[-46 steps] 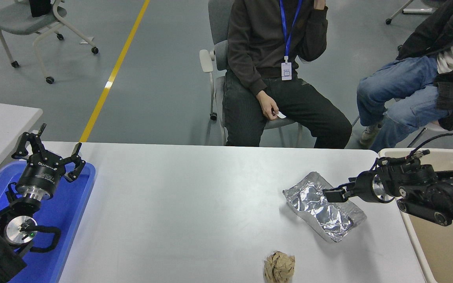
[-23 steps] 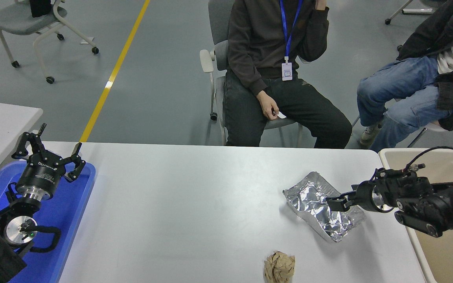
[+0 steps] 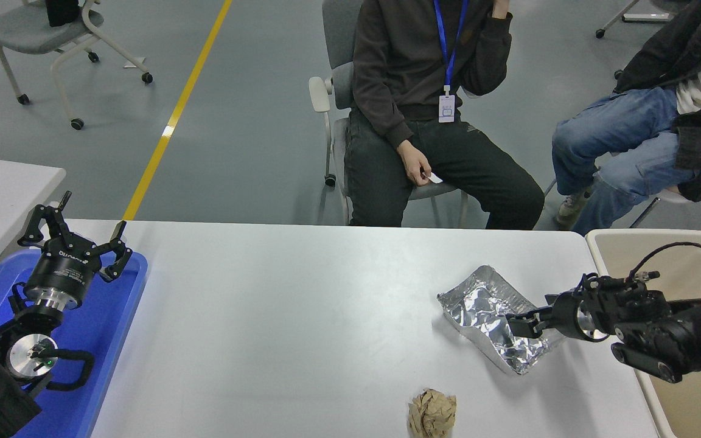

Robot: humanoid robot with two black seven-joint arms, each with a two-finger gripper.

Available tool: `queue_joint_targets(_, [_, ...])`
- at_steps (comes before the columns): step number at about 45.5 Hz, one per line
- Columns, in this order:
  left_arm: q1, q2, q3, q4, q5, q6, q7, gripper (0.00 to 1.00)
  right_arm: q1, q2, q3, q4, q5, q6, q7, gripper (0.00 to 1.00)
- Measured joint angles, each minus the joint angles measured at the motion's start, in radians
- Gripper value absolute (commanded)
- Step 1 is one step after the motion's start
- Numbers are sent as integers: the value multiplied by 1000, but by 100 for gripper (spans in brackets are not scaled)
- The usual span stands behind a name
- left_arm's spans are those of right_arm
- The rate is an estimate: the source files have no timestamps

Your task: Clean the table surface

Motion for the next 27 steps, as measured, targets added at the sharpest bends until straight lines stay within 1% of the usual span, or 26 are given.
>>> queue_joint_targets(2, [0,0,0,0,0,0,0,100,-6,4,-3,-8,0,-8,0,90])
queue_joint_targets(6, [0,0,0,0,0,0,0,100,-16,14,-13,-25,-1,-27,3,84])
queue_joint_targets(7, [0,0,0,0,0,0,0,100,-19,17,-16,-29,-1,-32,5,81])
queue_joint_targets(8, [0,0,0,0,0,0,0,100,-20,18,-18,-32,-1,-35,6,76])
queue_joint_targets(11, [0,0,0,0,0,0,0,100,-24,22,-25,-40,-1,-43,11,53])
queue_joint_targets(12, [0,0,0,0,0,0,0,100,-25,23,-27,-42,-1,-45,12,45])
queue_joint_targets(13, [0,0,0,0,0,0,0,100,-25,24,-29,-43,-1,-47,13,33])
queue_joint_targets(14, [0,0,0,0,0,0,0,100,-26,26,-32,-46,-1,-49,15,25])
queue_joint_targets(18, [0,0,0,0,0,0,0,100,-26,29,-40,-51,-1,-53,17,9])
queue_joint_targets(20, [0,0,0,0,0,0,0,100,-26,30,-43,-53,-1,-54,19,0])
queue_joint_targets(27, [0,0,0,0,0,0,0,100,-22,32,-54,-58,-1,-55,21,0])
